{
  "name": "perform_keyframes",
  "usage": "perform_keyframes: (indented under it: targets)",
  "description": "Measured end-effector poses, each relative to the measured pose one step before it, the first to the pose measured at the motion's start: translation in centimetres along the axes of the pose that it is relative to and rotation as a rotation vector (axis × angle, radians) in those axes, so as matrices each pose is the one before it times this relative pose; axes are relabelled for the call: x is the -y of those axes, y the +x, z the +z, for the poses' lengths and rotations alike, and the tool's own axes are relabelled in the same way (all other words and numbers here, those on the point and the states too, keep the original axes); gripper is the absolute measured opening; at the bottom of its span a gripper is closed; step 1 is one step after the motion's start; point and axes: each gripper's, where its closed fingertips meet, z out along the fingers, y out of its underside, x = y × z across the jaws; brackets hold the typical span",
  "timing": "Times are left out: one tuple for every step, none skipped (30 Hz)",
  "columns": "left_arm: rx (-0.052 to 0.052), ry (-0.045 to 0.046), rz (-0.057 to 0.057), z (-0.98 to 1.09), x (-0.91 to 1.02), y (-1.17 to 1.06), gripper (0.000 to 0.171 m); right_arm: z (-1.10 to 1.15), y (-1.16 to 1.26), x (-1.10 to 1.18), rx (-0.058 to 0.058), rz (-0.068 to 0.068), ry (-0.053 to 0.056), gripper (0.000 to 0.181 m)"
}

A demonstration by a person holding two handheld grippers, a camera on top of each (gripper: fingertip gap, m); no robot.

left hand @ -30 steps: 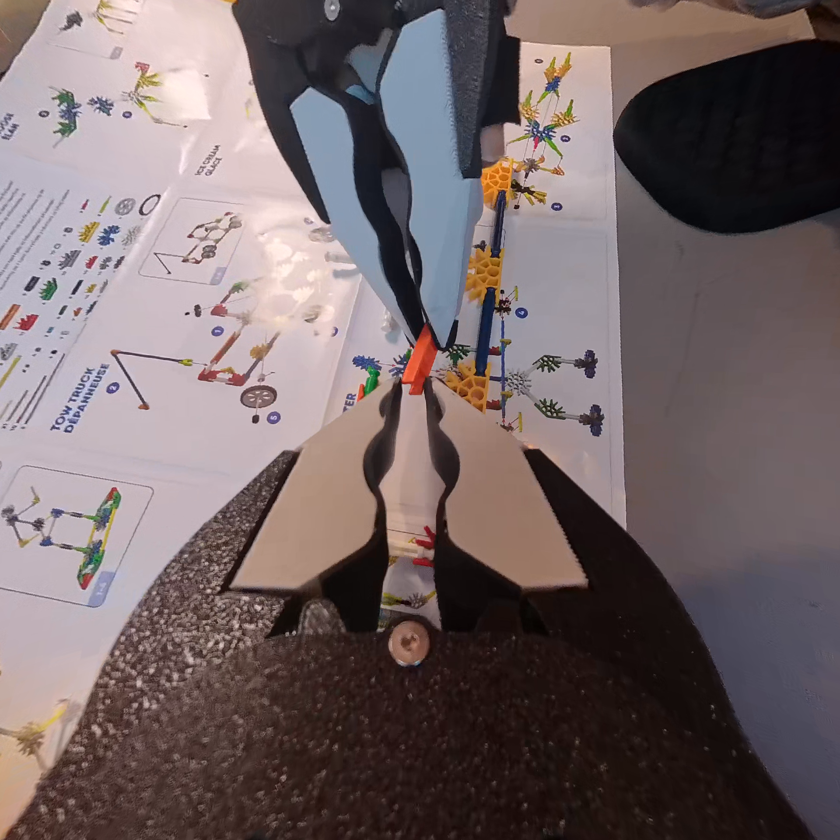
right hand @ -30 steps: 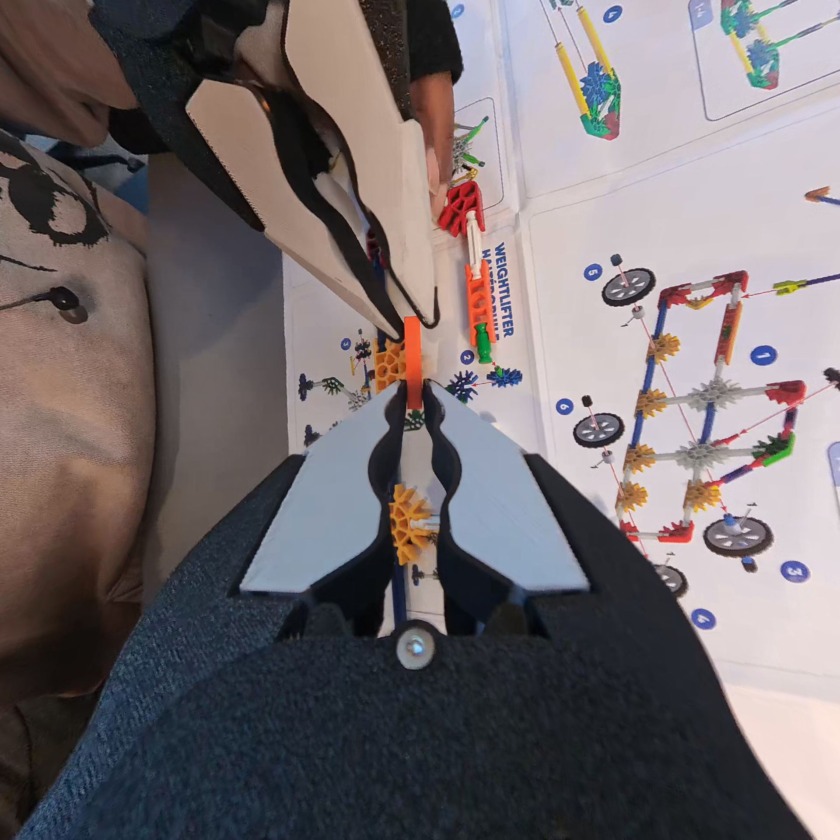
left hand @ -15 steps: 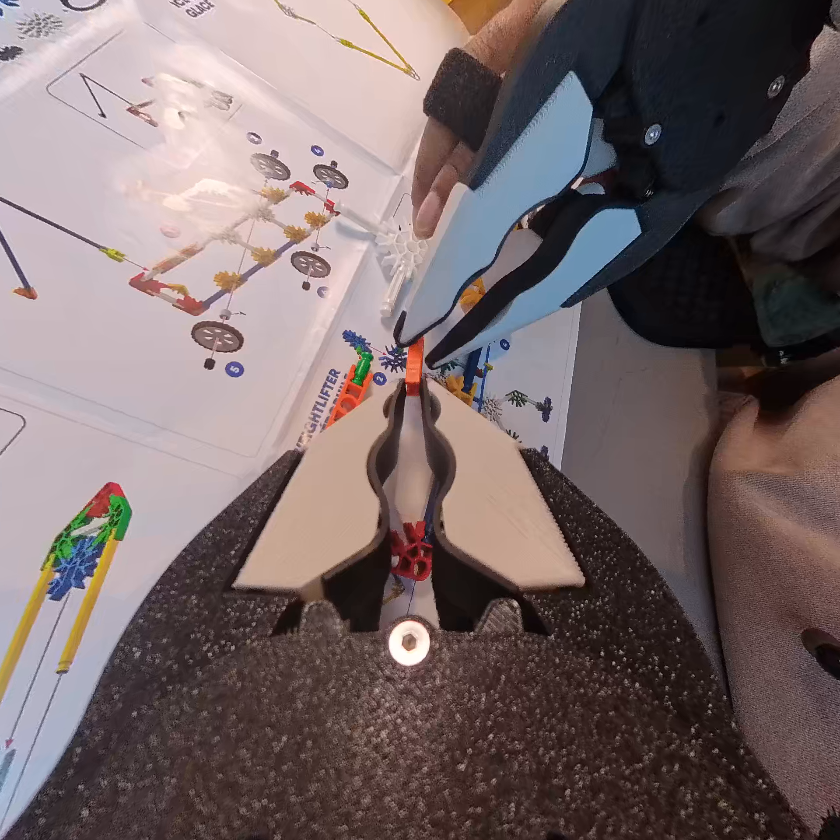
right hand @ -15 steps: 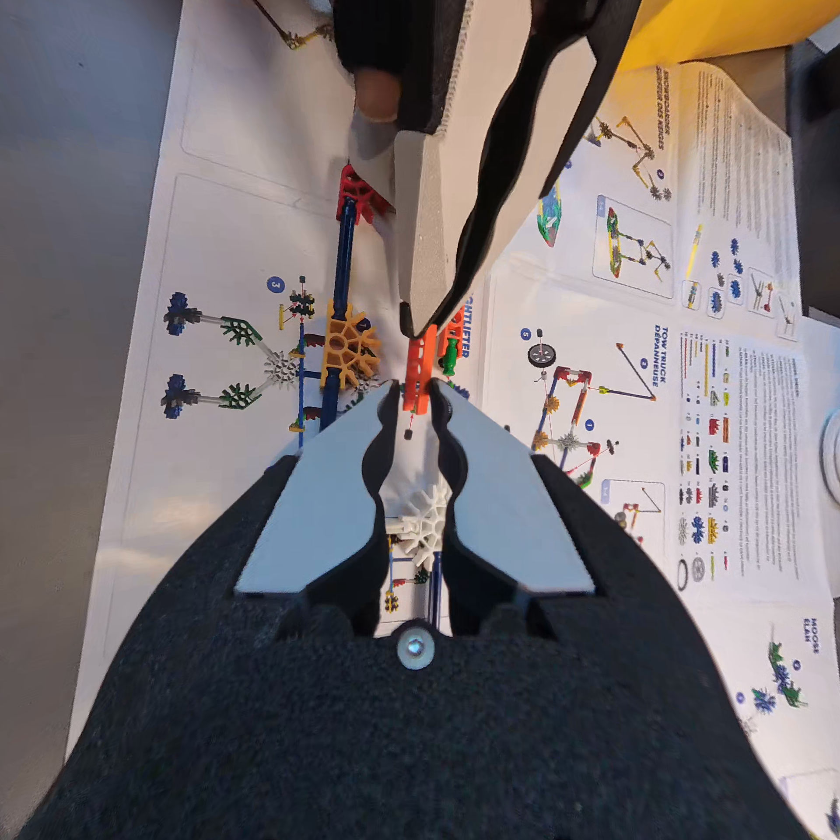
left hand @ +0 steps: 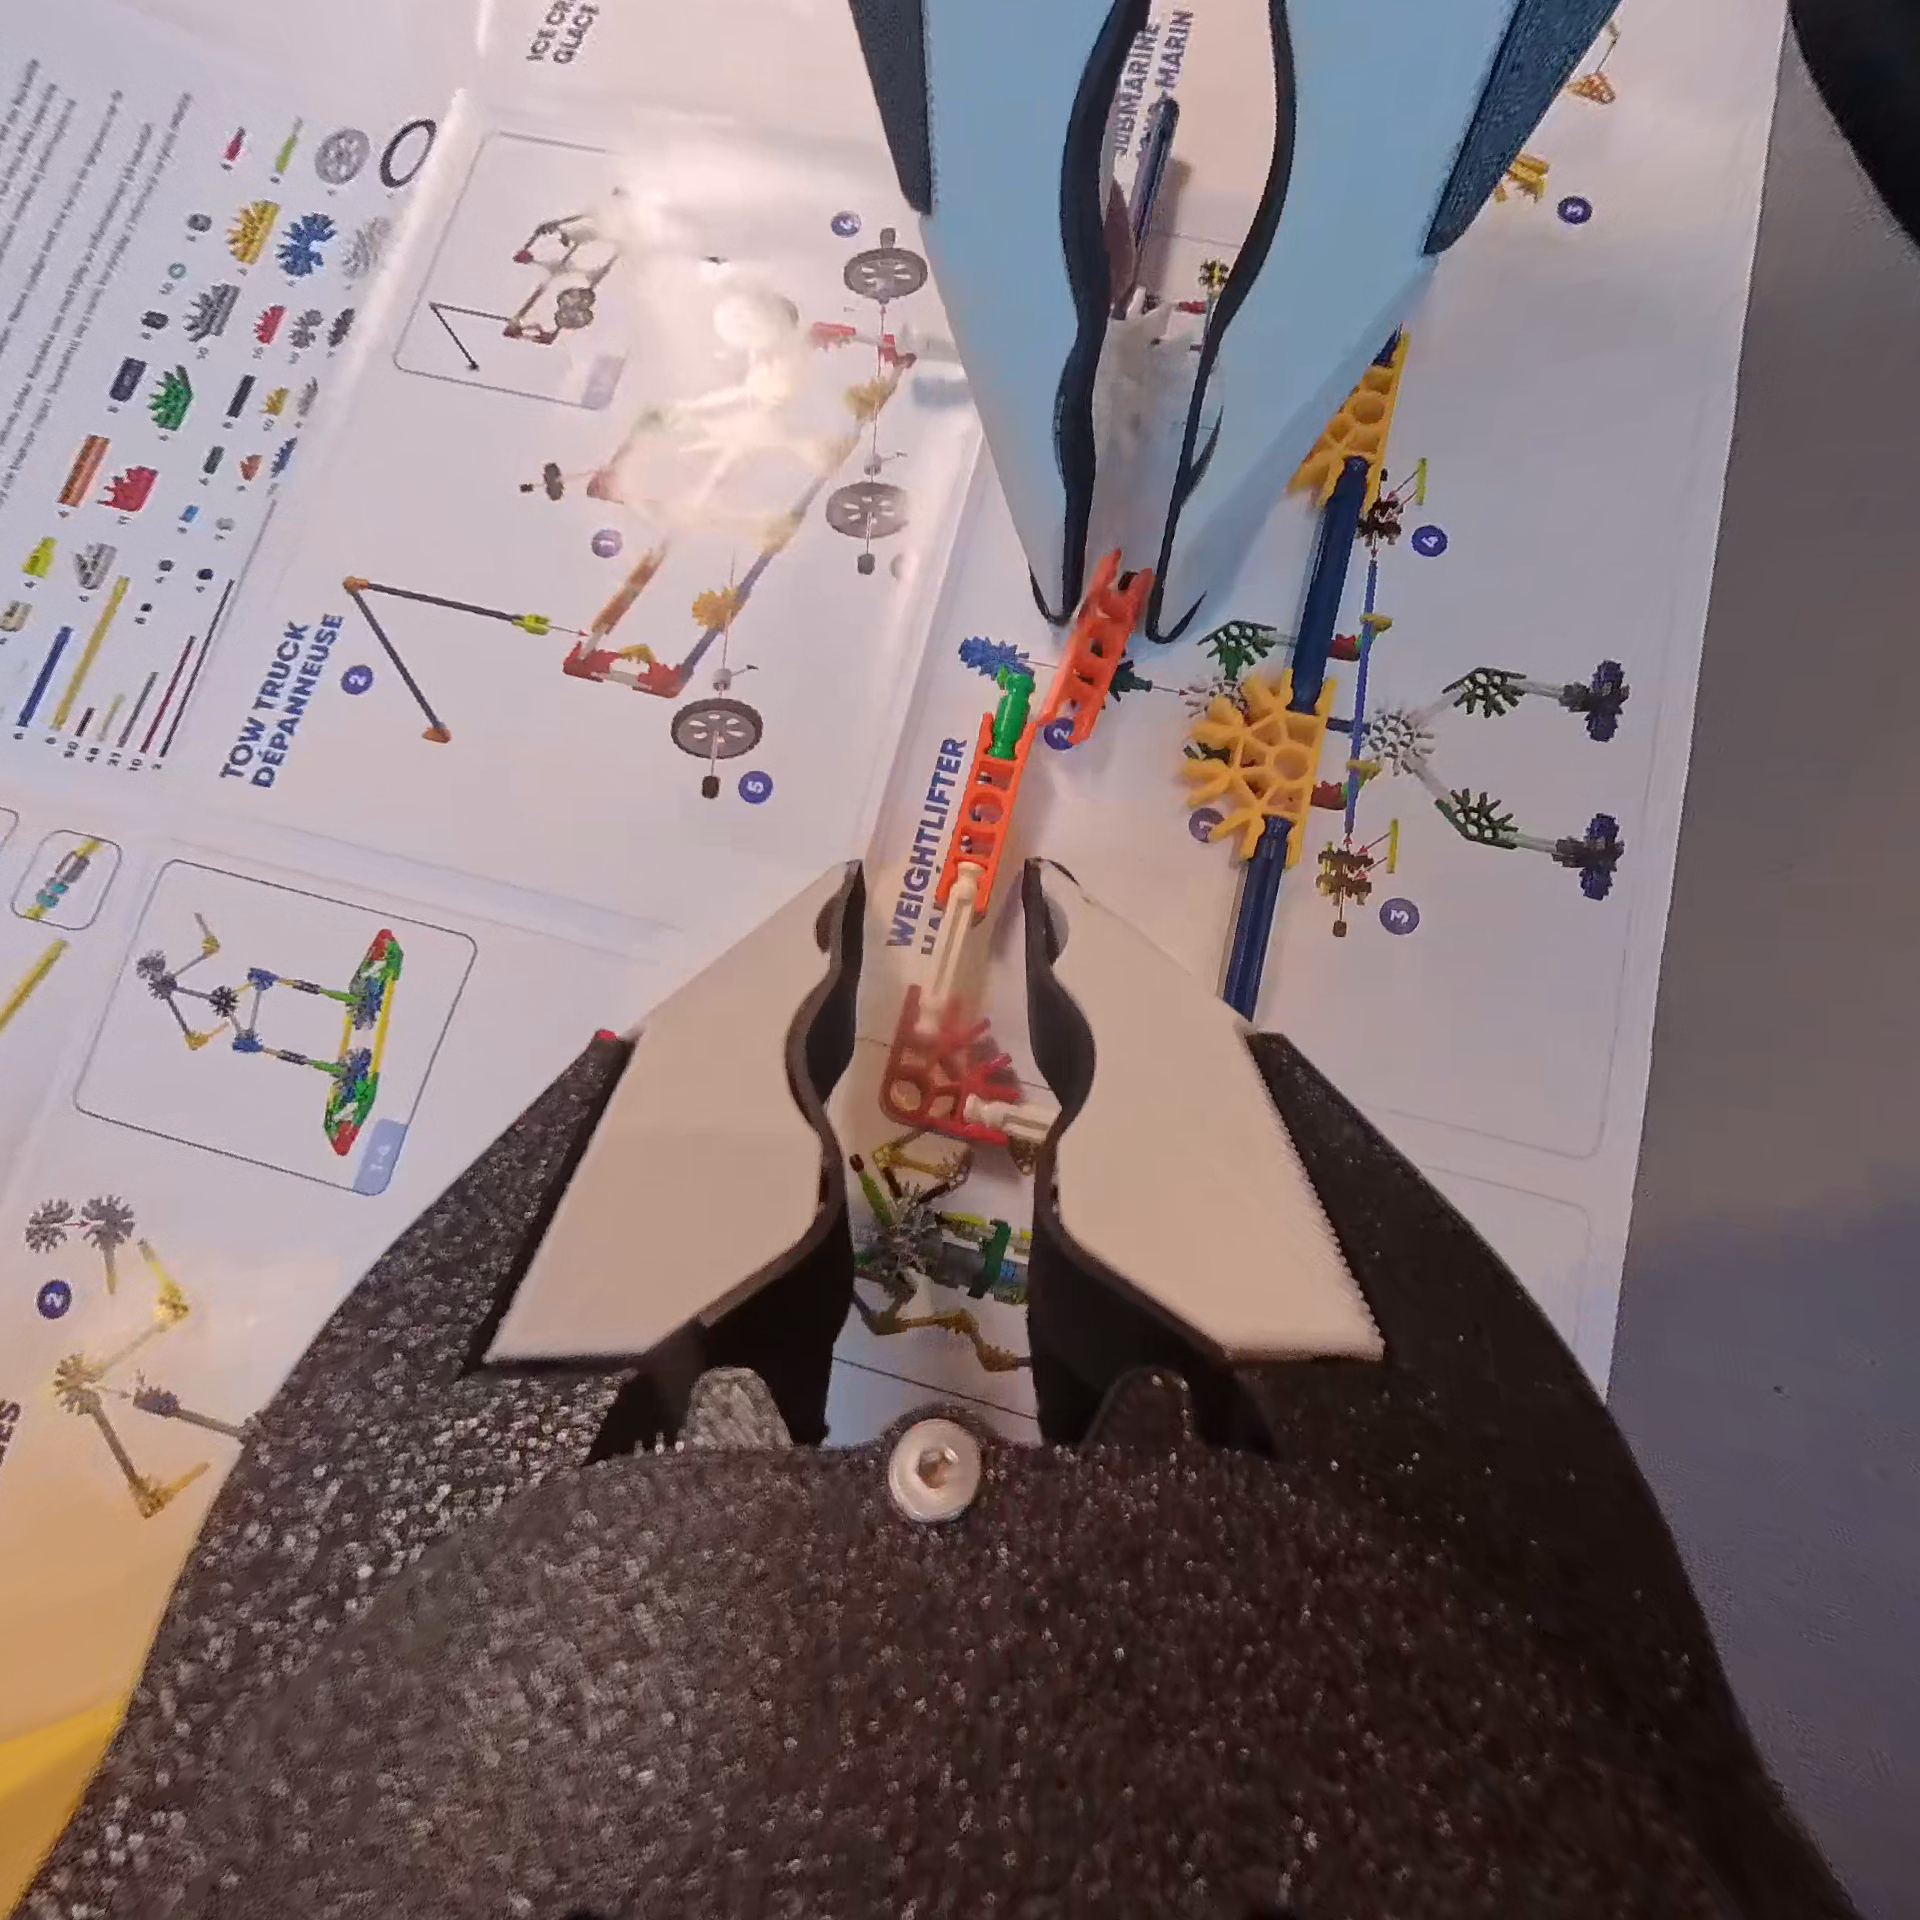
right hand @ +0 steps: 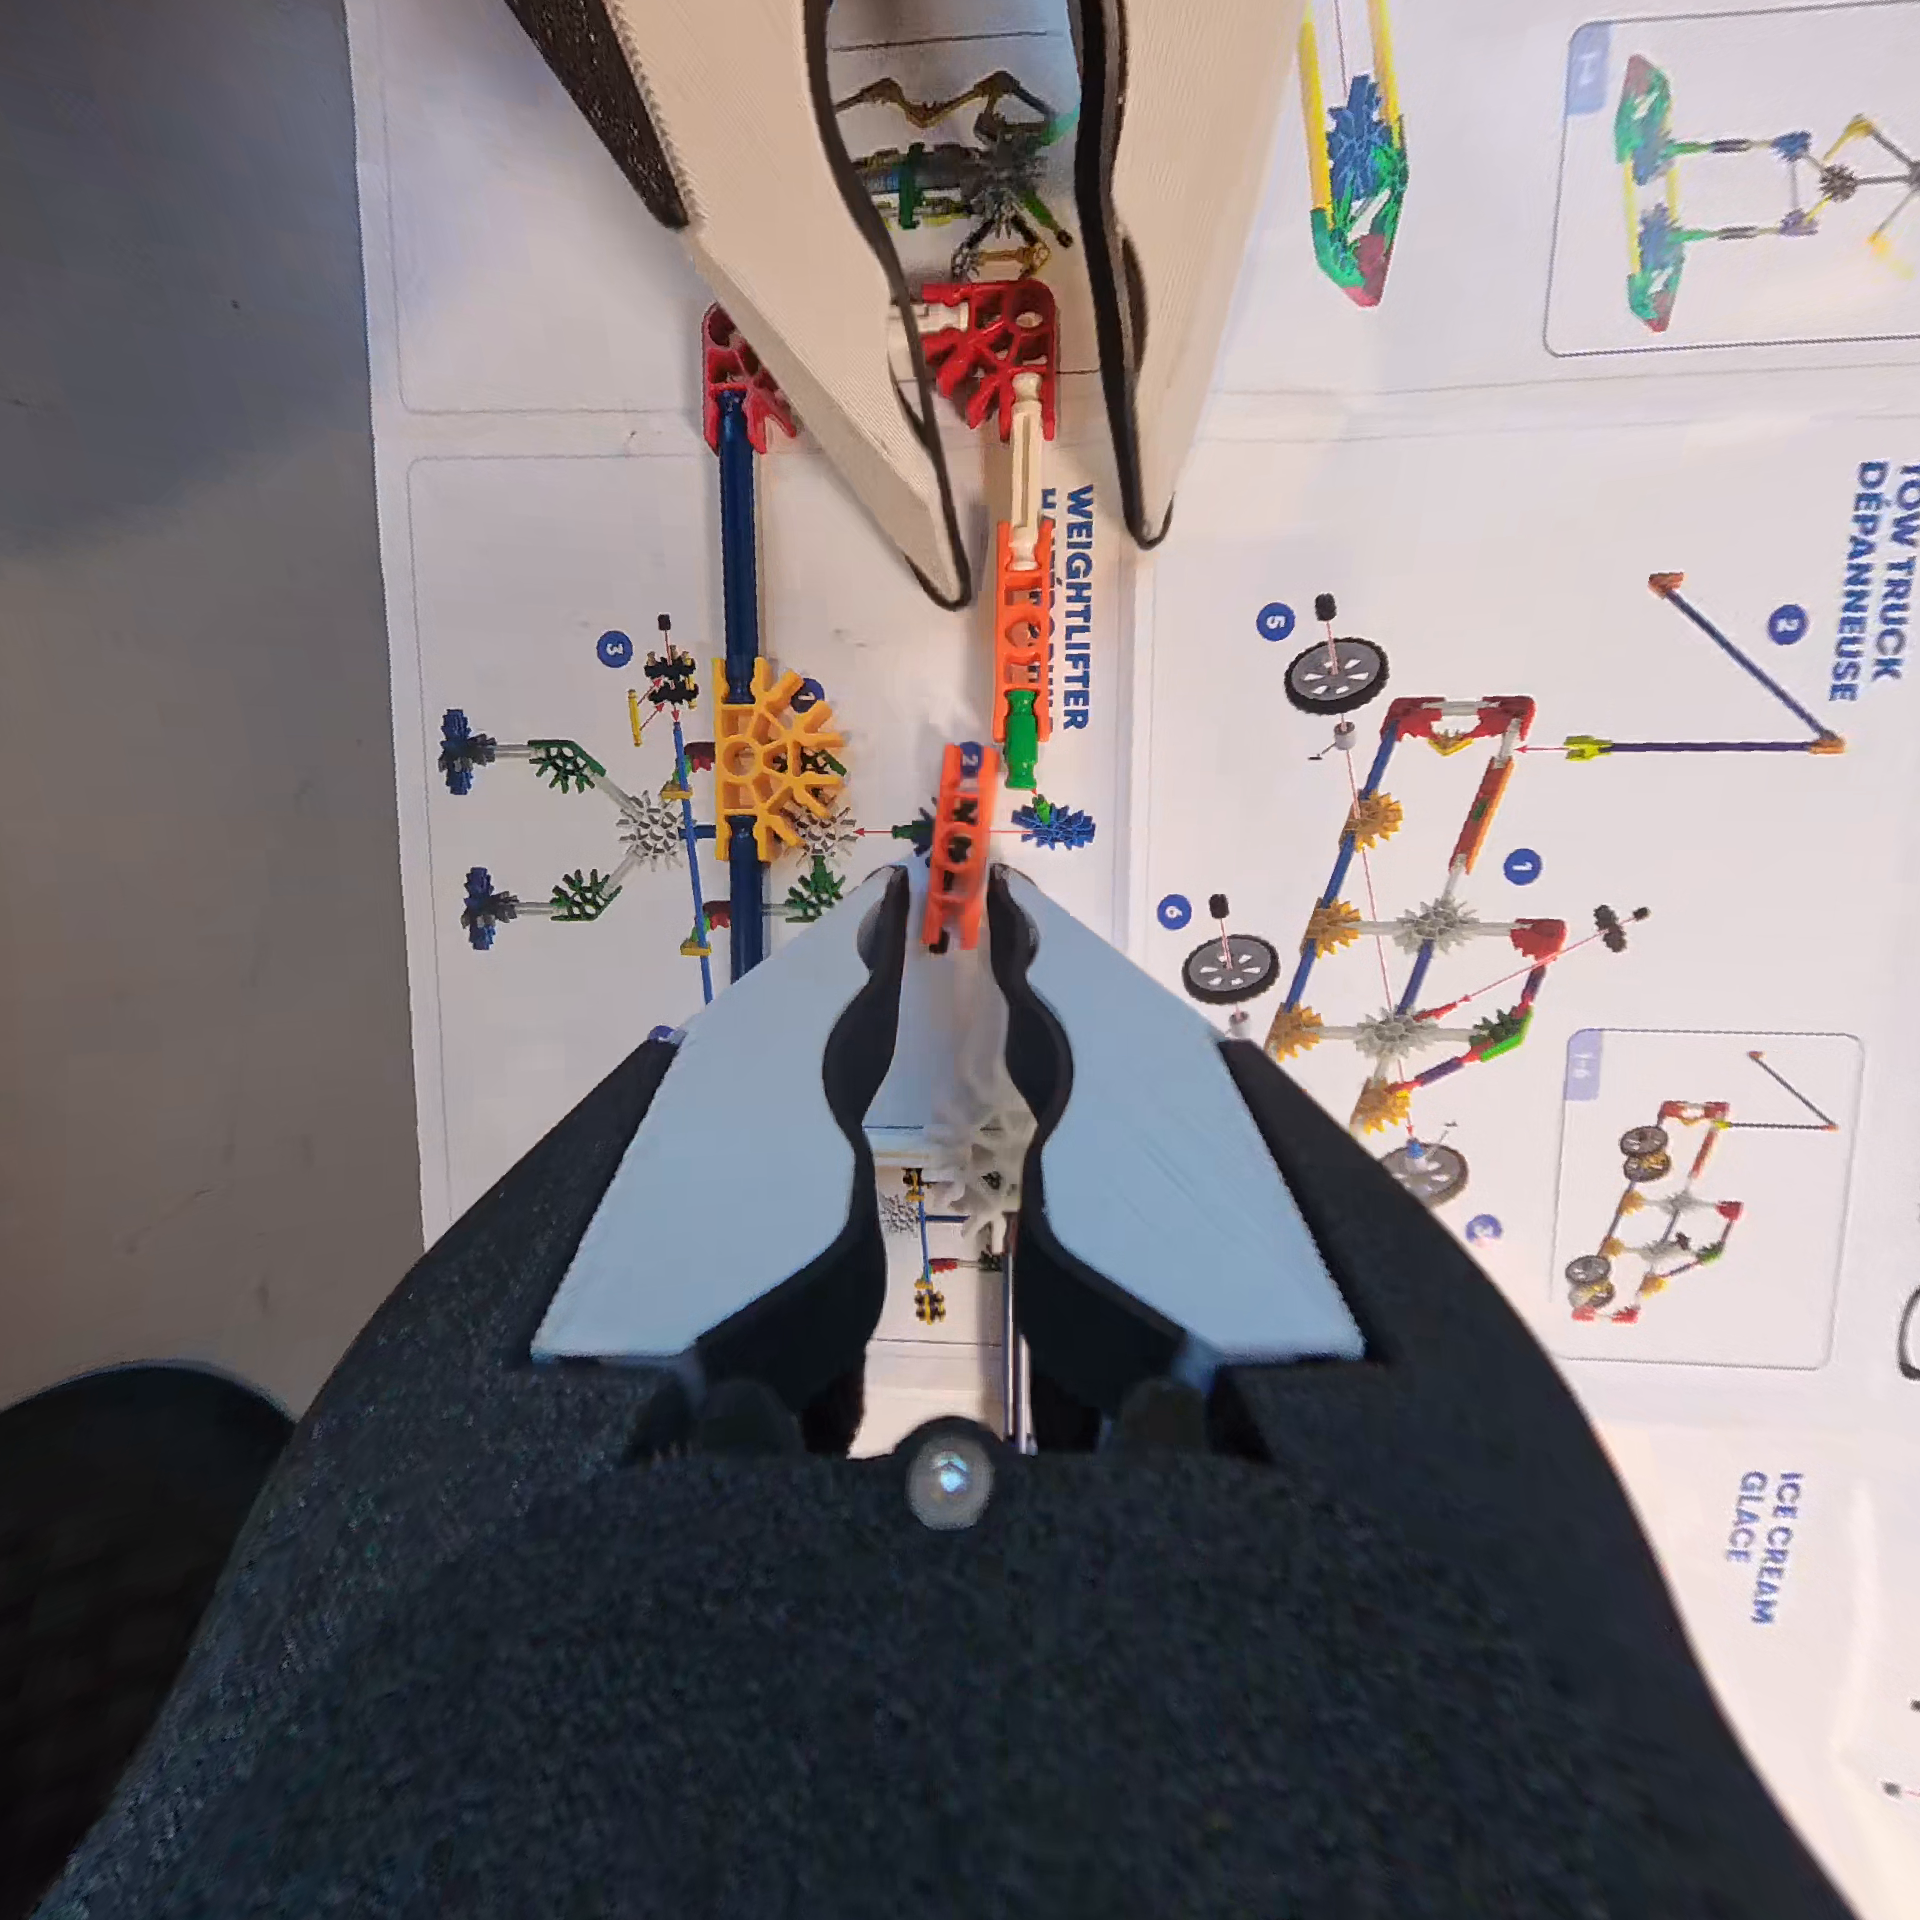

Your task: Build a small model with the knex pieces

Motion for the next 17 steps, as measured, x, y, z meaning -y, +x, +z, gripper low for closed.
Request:
perform_keyframes:
  targets:
    - [0.0004, -0.00281, 0.0044, -0.015, -0.047, -0.014, 0.027, -0.316, -0.05, 0.125, 0.0, -0.0112, 0.008, 0.015]
    - [-0.0034, -0.00282, 0.0092, -0.042, -0.072, 0.041, 0.022, -0.474, -0.035, 0.052, -0.0025, -0.0071, 0.0114, 0.016]
    - [-0.009, 0.00045, 0.012, -0.014, -0.075, 0.153, 0.012, -0.527, 0.211, -0.023, -0.0192, -0.0069, 0.0138, 0.016]
    - [-0.0022, 0.00575, 0.0077, -0.011, -0.009, 0.082, 0.009, -0.439, 0.343, -0.288, -0.0279, -0.011, 0.0034, 0.016]
    - [0.0009, 0.00434, 0.0041, -0.004, 0.0, 0.012, 0.009, -0.222, 0.368, -0.668, -0.0297, -0.0152, -0.0157, 0.016]
    - [-0.001, 0.00019, 0.0054, -0.011, -0.007, 0.001, 0.009, -0.012, 0.235, -0.807, -0.0211, -0.0103, -0.0237, 0.016]
    - [0.0003, -0.003, 0.0095, -0.026, -0.028, -0.044, 0.009, 0.164, 0.056, -0.609, -0.0077, -0.002, -0.0141, 0.015]
    - [0.005, -0.00294, 0.0114, -0.036, -0.02, -0.101, 0.008, 0.231, -0.028, -0.321, -0.0008, 0.0062, 0.0, 0.015]
    - [0.0062, 0.00051, 0.0103, -0.041, 0.009, -0.133, 0.008, 0.215, 0.006, 0.001, -0.0018, 0.0086, 0.0136, 0.014]
    - [-0.0004, 0.00425, 0.0056, -0.044, 0.058, -0.012, 0.008, 0.152, -0.002, 0.052, 0.001, 0.0057, 0.0101, 0.011]
    - [-0.0027, 0.00509, 0.0036, -0.049, 0.057, 0.025, 0.008, 0.014, -0.016, 0.046, 0.0035, 0.0008, 0.0039, 0.006]
    - [-0.0005, 0.00381, 0.004, -0.047, 0.052, 0.001, 0.008, 0.0, 0.022, -0.031, 0.0021, -0.0016, -0.0035, 0.006]
    - [0.0002, 0.00376, 0.0046, -0.057, 0.06, 0.009, 0.008, -0.04, -0.006, 0.001, 0.0037, 0.0011, -0.0027, 0.006]
    - [-0.0059, 0.00411, 0.005, -0.08, 0.104, 0.127, 0.008, -0.101, -0.057, -0.03, 0.0068, 0.0039, -0.0041, 0.006]
    - [-0.0071, 0.00385, 0.0054, -0.08, 0.122, 0.172, 0.008, -0.174, -0.103, 0.036, 0.0057, 0.0032, 0.0007, 0.005]
    - [-0.0017, 0.00154, 0.0033, -0.064, 0.088, 0.078, 0.008, -0.206, -0.09, 0.093, 0.0012, 0.0022, 0.0057, 0.005]
    - [-0.0032, -0.00255, 0.005, -0.034, -0.011, 0.079, 0.008, -0.19, -0.126, 0.122, 0.0025, 0.0074, 0.0061, 0.005]
